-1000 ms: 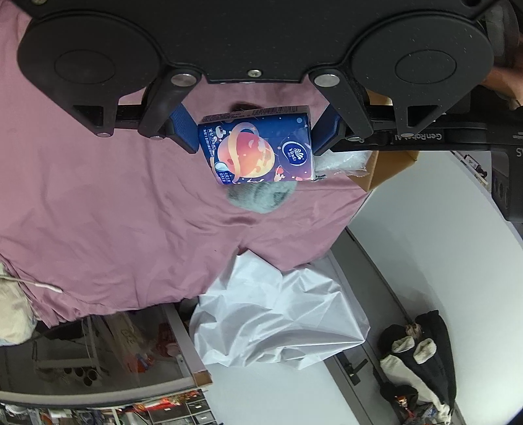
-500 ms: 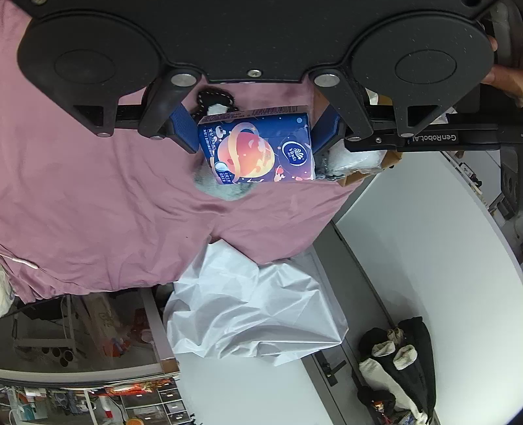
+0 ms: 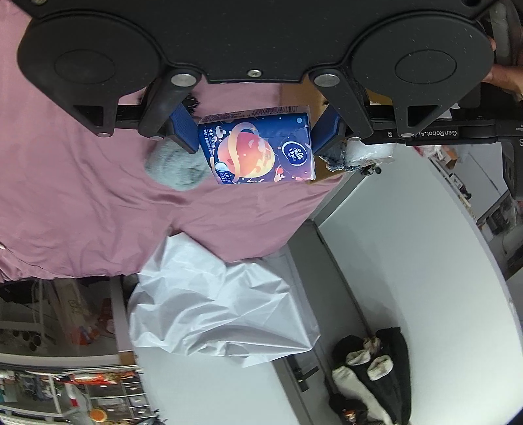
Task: Organize soft objects
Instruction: 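Lift and carry the bubble-wrap bag and tissue pack over the box, then open the left tool to drop the bubble-wrap bag while the right tool releases the tissue pack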
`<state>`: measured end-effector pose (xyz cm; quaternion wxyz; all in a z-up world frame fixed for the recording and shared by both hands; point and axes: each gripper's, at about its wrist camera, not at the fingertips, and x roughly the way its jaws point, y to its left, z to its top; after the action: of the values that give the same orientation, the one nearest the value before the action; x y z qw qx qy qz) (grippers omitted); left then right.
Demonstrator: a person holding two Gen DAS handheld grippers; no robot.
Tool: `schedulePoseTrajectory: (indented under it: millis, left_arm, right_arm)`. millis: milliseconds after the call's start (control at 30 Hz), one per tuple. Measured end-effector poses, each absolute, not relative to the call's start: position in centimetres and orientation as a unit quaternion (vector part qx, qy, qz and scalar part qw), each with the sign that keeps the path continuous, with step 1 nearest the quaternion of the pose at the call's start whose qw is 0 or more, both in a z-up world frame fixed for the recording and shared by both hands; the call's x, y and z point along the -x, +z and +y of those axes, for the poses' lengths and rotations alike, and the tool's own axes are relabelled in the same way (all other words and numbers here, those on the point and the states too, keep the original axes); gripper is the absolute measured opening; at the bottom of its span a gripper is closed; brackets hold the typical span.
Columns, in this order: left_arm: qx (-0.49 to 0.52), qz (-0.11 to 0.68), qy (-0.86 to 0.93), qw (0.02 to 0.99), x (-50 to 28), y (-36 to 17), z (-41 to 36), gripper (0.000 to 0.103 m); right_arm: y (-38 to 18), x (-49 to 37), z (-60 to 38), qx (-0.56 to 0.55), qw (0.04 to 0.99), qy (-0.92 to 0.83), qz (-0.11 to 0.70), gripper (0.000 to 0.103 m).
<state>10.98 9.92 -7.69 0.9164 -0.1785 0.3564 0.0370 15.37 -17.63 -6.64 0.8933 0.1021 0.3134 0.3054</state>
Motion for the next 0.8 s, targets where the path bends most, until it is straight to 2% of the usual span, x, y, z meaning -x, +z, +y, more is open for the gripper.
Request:
schedulePoseTrajectory:
  millis: [300, 800]
  left_arm:
    - [0.201, 0.351, 0.031, 0.914, -9.7, -8.4, 12.3, 0.039]
    - [0.192, 0.341, -0.011, 0.92, -11.3, -7.7, 10.0, 0.039]
  right_arm:
    - [-6.7, -14.7, -14.6, -0.088, 0.887, 0.323, 0.319, 0.072]
    - [-6.4, -14.4, -15.5, -0.098, 0.89, 0.311, 0.318, 0.072]
